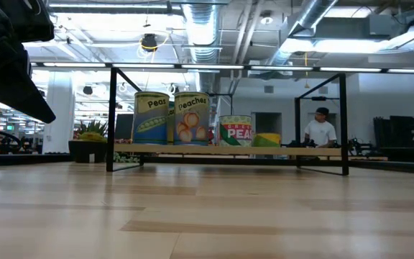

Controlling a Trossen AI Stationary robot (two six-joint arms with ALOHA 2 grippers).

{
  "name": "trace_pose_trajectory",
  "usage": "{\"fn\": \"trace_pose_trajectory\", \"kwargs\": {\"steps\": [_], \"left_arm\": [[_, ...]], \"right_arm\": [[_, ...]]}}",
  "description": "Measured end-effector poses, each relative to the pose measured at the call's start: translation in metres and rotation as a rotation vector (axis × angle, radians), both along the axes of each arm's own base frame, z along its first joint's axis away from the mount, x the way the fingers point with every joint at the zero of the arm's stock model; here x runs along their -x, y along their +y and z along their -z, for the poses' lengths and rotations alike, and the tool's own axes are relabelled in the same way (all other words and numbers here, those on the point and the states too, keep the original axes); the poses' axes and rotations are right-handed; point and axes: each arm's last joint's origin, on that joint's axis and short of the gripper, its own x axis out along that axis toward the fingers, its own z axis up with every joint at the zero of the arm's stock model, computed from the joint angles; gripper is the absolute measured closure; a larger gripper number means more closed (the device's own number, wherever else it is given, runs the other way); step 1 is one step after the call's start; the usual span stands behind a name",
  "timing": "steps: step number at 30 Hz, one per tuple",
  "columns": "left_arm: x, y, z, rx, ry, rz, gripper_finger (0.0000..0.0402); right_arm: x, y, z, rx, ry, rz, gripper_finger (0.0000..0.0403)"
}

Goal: Pick and place cans onto a shelf
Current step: Put the canned salmon on the shelf

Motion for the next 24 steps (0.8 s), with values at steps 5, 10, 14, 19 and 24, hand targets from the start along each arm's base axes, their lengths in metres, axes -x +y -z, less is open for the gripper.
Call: {"fn": "trace_pose_trajectory", "kwargs": {"steps": [5,10,14,19,24], "left_arm": [[0.0,0.0,0.0,0.0,0.0,0.0,0.0401],[0.0,0.0,0.0,-0.003,0.002,0.003,0.0401],[0.0,0.0,0.0,-0.002,0.001,0.002,0.0401],[0.0,0.0,0.0,-0.003,0.002,0.003,0.0401],[0.0,0.0,0.0,-0.003,0.002,0.003,0.0402]], "right_arm": [[-0.007,0.028,0.026,0.005,0.004,-0.049,0.0301],[-0.018,0.042,0.071,-0.069,0.206,-0.113,0.0301],[-0.023,0.035,0.095,-0.11,0.399,-0.033,0.0301],[-0.025,0.024,0.103,-0.103,0.503,0.03,0.0301],[-0.025,0.024,0.103,-0.084,0.485,0.018,0.0301]]}}
